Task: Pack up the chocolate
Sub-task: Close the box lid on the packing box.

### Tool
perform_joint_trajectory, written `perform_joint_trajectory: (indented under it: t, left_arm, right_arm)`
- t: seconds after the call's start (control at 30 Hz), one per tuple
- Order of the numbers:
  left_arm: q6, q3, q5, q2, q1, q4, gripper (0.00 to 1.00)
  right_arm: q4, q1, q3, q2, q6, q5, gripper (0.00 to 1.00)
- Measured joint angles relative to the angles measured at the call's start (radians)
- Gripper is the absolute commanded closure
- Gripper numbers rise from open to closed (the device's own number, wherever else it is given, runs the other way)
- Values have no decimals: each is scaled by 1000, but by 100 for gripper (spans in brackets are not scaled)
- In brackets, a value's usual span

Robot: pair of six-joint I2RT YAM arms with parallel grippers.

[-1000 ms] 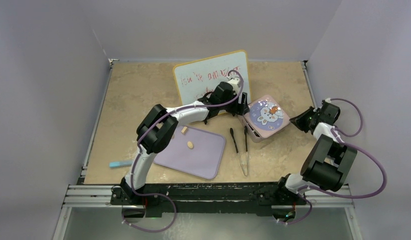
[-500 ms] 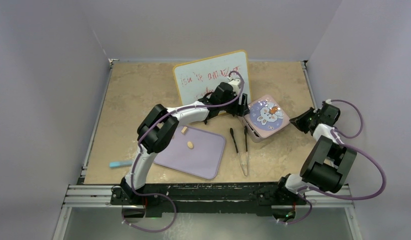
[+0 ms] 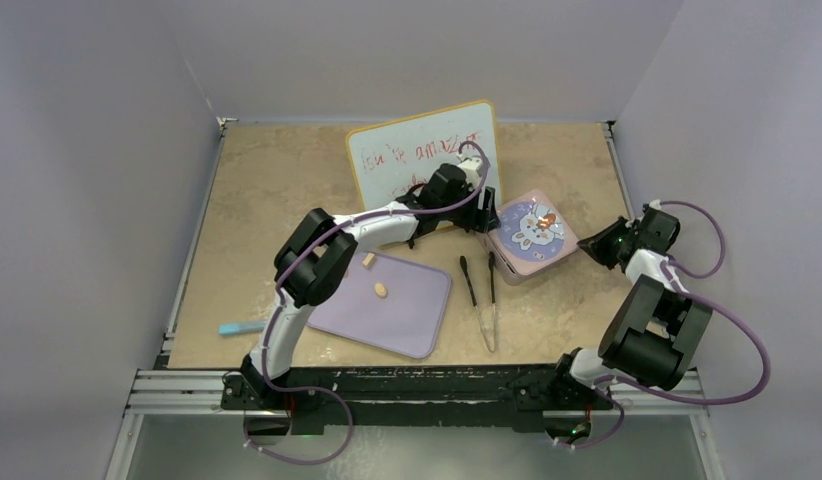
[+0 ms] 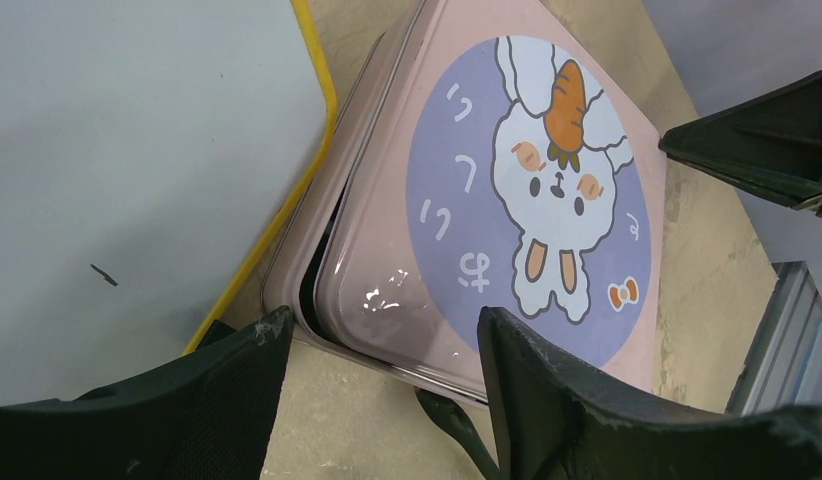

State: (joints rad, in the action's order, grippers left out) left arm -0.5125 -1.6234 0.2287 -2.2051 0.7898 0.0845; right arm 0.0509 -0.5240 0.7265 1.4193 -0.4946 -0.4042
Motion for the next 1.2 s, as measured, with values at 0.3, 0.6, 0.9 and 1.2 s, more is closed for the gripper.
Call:
perform_joint_trajectory:
  t: [0.3,0.6,0.9,1.2]
  left_arm:
    - [0,-10,1,0,-2,-3,36]
    - [-1,-32,3,0,-2,-12,37]
    - [-3,-44,1,0,26,-16,36]
    - [-8,-49,-53,0,31,-32,31]
  right_arm:
    - [-2,0,-2,0,6,-3,91]
    - [-4,-1,-3,-1,6,-6,91]
    - [-2,-1,-9,-11,8,-5,91]
    - [8,-1,-10,-16,8,2,91]
